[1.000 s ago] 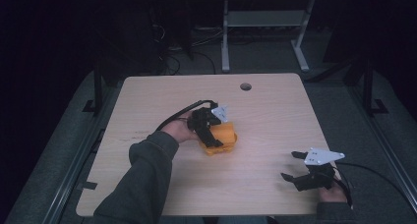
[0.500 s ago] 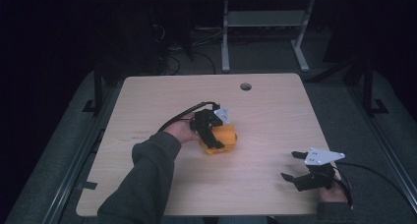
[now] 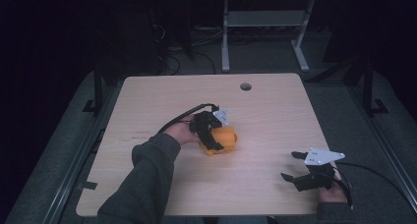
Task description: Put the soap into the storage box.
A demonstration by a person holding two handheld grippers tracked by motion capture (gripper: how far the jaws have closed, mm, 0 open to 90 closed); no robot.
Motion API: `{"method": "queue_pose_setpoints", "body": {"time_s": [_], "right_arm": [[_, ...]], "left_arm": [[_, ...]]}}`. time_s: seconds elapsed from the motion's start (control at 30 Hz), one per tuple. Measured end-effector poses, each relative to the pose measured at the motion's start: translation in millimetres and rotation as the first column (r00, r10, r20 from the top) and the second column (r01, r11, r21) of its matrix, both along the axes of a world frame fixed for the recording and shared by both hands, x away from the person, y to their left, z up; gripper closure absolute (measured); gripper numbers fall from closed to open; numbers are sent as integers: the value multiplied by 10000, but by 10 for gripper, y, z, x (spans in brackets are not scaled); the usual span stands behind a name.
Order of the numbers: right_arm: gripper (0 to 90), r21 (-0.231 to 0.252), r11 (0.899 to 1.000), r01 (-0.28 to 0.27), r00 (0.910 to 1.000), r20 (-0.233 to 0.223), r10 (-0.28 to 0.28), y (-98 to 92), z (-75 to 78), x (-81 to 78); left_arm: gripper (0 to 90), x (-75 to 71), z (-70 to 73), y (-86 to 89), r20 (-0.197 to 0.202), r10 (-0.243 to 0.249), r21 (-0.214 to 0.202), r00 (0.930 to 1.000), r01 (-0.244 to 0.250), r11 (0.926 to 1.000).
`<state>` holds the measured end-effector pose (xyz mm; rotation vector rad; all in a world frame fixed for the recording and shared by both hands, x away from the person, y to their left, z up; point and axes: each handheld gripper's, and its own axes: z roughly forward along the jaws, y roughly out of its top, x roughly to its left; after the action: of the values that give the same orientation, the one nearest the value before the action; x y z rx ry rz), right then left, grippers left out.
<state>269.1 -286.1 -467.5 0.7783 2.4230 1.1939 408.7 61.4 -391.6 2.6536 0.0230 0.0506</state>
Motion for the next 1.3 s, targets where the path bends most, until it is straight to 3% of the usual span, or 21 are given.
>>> {"method": "queue_pose_setpoints", "body": {"time_s": [0.3,0.63,1.3], "right_arm": [[137,-19,10000,-4,10000,-89,4,8,0,-6],[137,7,10000,-42,10000,-46,42,5,-2,-1],[137,-6,10000,-41,9999,-98,41,16,-3,-1]], "left_arm": [[194,-10,-15,-14,153,69,176,9999,-72,9998],[191,6,4,11,4,144,-28,9999,-144,9999],[197,-36,122,91,268,248,-116,9993,-245,9996]]}}
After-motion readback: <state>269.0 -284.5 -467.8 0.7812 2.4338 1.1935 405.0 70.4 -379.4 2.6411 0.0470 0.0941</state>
